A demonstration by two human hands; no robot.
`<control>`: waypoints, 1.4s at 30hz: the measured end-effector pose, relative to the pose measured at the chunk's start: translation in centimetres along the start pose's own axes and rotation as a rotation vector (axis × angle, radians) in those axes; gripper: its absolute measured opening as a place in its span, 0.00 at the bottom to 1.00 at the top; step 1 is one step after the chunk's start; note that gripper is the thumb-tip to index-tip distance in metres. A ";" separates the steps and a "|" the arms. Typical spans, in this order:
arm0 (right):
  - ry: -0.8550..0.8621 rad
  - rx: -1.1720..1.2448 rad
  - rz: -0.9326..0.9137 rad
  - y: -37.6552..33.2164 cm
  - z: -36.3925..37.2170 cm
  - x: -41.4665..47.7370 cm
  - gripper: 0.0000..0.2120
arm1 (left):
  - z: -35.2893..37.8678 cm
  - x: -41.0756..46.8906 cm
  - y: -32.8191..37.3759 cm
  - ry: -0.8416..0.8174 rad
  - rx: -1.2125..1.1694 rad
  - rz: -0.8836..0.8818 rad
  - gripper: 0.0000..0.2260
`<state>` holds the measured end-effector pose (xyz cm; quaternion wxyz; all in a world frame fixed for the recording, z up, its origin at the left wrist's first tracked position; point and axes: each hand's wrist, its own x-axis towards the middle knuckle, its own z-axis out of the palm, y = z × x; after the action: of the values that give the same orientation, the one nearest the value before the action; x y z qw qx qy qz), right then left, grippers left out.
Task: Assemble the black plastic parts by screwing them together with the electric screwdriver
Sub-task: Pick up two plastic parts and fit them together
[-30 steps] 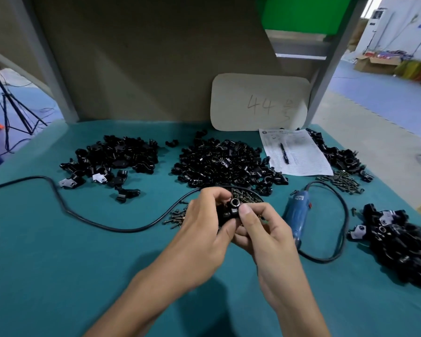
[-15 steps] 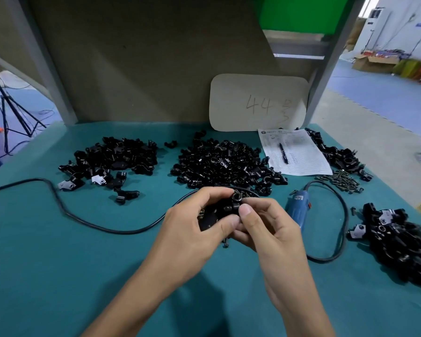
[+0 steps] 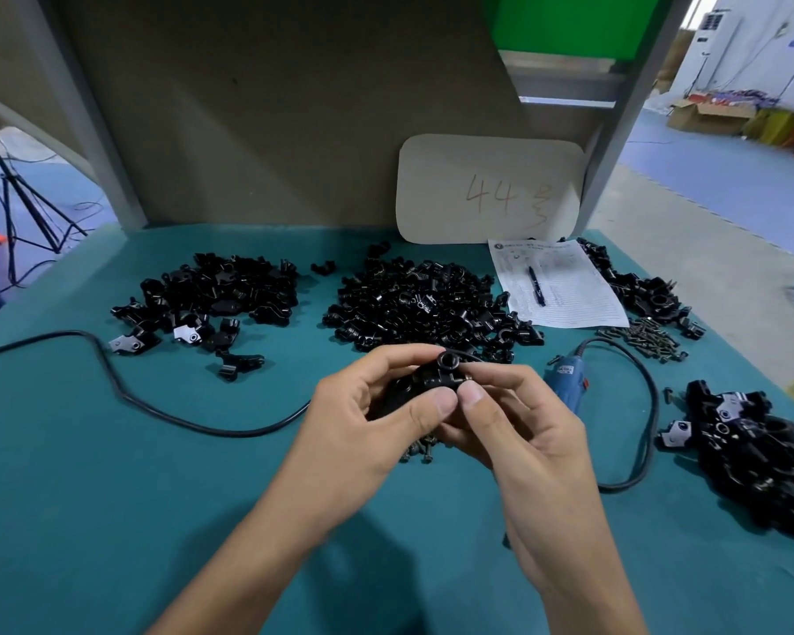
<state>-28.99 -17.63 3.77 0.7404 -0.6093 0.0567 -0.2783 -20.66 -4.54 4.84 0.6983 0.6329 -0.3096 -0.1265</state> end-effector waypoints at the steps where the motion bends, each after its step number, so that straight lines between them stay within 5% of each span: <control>1: 0.001 0.004 -0.003 0.0 0.0 -0.1 0.04 | 0.0 -0.1 0.1 -0.007 0.031 0.004 0.13; 5: -0.024 -0.008 -0.014 -0.4 -0.1 -0.1 0.05 | -0.1 -0.6 0.1 0.019 0.343 0.079 0.16; 13: -0.064 -0.275 -0.166 -1.1 -0.7 -0.1 0.08 | 0.1 -1.1 1.3 -0.029 0.349 0.128 0.13; 18: -0.132 -0.210 -0.158 -1.8 -1.4 -0.1 0.06 | -0.2 -1.3 2.3 -0.099 0.313 0.084 0.13; 26: -0.091 -0.297 -0.161 -2.7 -1.5 0.1 0.06 | -0.2 -1.5 3.3 -0.063 0.603 0.246 0.12; 42: -0.104 -0.049 -0.135 -3.6 -0.5 -0.8 0.12 | -0.1 -1.8 4.1 -0.038 0.488 0.315 0.16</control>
<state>-31.13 -18.03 6.76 0.7068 -0.6432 -0.0162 -0.2940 -22.89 -2.69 8.31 0.5306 0.7236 -0.4385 0.0499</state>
